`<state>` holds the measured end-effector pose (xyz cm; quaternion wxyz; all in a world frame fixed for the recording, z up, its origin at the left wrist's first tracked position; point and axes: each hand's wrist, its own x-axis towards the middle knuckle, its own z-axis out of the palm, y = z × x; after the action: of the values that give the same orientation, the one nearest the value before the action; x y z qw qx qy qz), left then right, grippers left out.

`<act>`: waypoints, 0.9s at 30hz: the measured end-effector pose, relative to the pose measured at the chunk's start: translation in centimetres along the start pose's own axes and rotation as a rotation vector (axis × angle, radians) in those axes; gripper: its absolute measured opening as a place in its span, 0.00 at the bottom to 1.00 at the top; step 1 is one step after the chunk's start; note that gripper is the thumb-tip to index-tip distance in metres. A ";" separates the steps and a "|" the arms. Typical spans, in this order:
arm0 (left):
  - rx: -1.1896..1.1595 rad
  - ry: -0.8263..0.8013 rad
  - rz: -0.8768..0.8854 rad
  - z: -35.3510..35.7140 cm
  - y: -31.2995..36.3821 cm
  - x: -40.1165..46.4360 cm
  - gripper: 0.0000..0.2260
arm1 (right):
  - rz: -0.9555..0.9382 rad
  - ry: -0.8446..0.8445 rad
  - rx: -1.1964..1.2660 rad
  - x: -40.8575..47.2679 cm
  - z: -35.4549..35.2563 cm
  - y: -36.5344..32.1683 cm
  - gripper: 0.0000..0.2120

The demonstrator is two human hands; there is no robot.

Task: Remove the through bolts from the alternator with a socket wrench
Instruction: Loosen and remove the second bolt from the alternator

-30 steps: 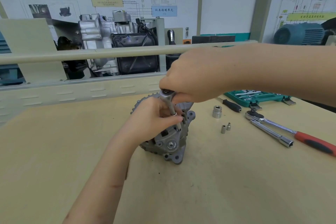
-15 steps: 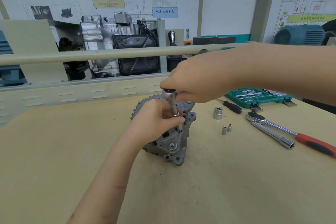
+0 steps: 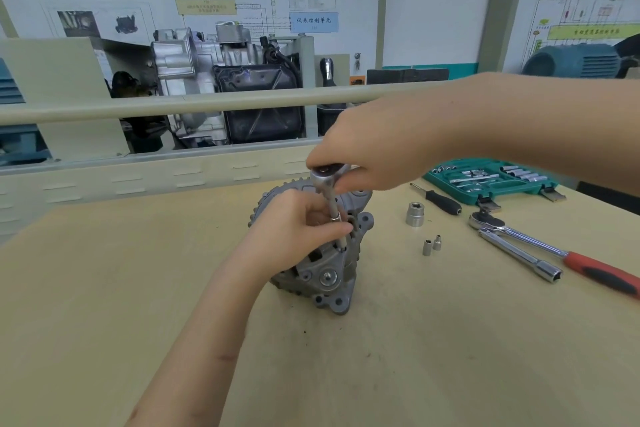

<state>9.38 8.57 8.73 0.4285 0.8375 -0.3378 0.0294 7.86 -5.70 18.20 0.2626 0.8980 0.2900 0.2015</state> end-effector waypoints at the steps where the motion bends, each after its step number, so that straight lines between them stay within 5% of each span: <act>1: 0.010 0.011 -0.003 0.0 0.0 0.0 0.03 | -0.003 -0.006 0.004 0.2 0.0 0.0 0.12; 8: 0.106 0.072 0.044 0.4 0.3 0.1 0.08 | 0.064 -0.029 0.127 -0.8 -0.8 -0.1 0.11; 17: -0.129 -0.028 0.020 0.2 0.0 -0.1 0.02 | -0.041 -0.086 0.168 -0.4 -1.4 -0.2 0.11; 27: 0.073 0.123 0.086 0.6 0.0 0.2 0.10 | 0.047 0.003 0.173 -1.2 -0.7 -0.5 0.10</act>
<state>9.40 8.02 8.44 0.4159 0.8339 -0.3452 0.1113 6.38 -5.90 18.17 0.1786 0.9236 0.2854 0.1832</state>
